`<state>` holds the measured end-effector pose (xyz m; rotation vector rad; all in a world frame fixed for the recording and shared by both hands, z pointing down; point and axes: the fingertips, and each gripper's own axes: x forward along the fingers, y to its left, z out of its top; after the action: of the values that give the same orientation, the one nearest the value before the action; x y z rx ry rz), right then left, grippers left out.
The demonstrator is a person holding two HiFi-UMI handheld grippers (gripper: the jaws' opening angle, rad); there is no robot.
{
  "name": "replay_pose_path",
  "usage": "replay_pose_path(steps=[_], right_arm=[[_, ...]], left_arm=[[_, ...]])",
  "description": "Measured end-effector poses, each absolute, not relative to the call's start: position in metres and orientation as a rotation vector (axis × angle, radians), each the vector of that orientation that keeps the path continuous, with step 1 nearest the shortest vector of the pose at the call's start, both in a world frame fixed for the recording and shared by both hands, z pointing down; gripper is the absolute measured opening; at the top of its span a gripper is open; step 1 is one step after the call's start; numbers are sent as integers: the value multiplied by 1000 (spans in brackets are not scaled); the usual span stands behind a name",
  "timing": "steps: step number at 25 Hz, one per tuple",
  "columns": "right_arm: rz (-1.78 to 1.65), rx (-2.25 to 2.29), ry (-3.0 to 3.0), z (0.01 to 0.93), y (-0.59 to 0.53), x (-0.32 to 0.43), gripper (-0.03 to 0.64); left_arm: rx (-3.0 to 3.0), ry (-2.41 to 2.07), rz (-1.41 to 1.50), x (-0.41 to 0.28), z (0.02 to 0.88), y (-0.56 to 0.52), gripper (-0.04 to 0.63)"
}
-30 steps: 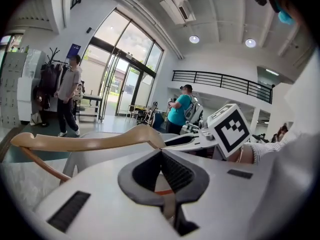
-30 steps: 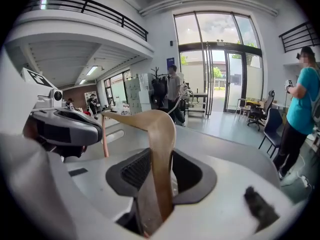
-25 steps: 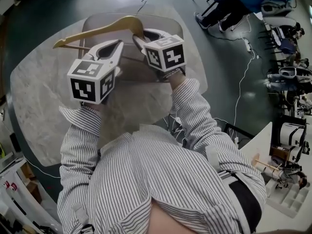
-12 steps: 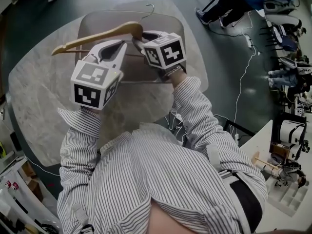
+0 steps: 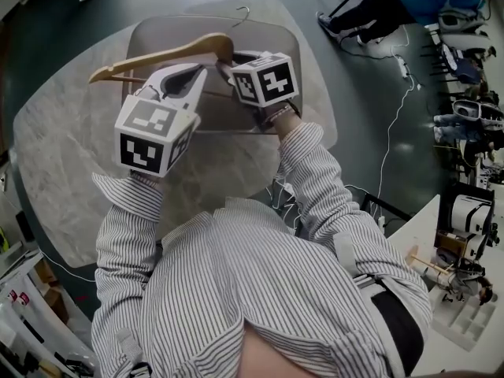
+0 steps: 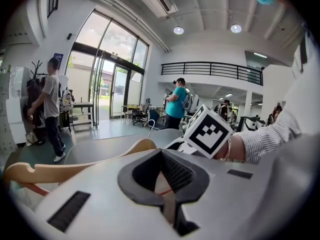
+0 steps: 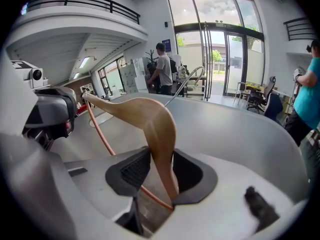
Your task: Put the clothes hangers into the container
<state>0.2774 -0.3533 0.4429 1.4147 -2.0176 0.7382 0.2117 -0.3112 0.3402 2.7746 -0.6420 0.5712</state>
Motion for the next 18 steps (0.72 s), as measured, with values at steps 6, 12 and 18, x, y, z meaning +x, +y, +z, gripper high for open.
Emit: replay_pose_path(steps=[6, 12, 18], right_arm=[[805, 1408, -1967, 454, -349, 285, 144], [811, 1410, -1910, 467, -347, 289, 155], [817, 1410, -1905, 468, -346, 294, 170]], left_arm=[[2777, -637, 581, 215, 340, -310, 9], [2780, -638, 592, 214, 344, -310, 9], [2779, -642, 586, 218, 340, -310, 9]])
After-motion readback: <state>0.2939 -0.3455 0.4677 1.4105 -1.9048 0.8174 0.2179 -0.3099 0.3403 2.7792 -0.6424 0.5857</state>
